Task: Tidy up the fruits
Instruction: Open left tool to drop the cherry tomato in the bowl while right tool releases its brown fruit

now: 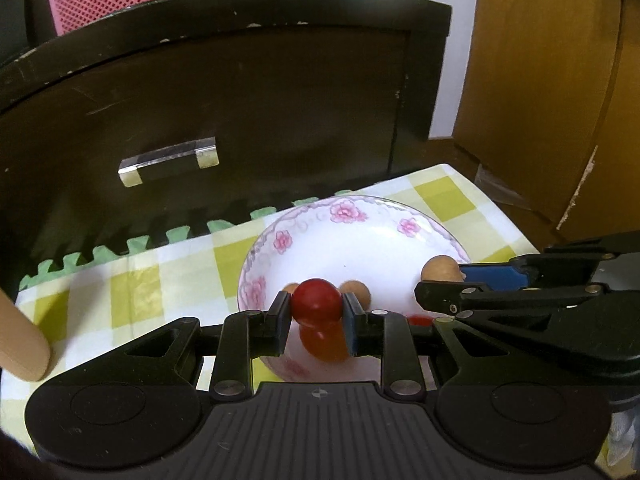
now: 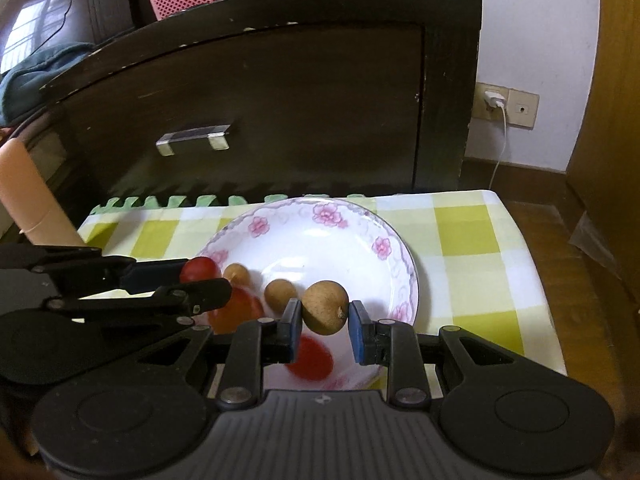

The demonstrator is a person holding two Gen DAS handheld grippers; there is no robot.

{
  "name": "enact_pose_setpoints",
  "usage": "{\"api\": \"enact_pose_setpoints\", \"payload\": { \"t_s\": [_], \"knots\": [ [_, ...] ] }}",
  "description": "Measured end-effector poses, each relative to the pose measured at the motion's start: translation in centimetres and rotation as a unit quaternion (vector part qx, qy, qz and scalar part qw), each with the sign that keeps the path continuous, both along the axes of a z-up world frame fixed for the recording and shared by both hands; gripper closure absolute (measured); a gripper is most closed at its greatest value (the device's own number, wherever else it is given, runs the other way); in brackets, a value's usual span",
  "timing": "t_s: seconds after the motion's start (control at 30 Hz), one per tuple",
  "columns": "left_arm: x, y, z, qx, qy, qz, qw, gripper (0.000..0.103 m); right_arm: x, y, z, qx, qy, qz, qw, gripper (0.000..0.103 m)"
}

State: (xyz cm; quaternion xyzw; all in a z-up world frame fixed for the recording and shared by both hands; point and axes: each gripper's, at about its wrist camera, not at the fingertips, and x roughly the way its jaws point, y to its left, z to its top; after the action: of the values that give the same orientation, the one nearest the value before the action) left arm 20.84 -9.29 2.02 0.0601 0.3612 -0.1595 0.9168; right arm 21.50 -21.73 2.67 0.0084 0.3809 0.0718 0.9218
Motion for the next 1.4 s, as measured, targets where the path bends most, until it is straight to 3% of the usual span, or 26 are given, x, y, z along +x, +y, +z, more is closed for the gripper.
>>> {"api": "enact_pose_setpoints", "payload": {
  "t_s": [0.47,1.07,1.4],
  "knots": [
    [2.5,-0.3,-1.5,0.012,0.005,0.001,0.9999,0.070,2.2,-0.5,-2.0,0.012,0.000,-0.004,1.000,0.078],
    [3.0,-0.3,-2.0,0.020,0.006,0.002,0.9998,0.069,2.5,-0.4,-2.5,0.013,-0.003,-0.004,1.000,0.077],
    [3.0,0.0,-1.9,0.024,0.007,0.006,0.9997,0.063,2.4,-0.3,-2.5,0.008,-0.005,-0.004,1.000,0.077]
  ]
}}
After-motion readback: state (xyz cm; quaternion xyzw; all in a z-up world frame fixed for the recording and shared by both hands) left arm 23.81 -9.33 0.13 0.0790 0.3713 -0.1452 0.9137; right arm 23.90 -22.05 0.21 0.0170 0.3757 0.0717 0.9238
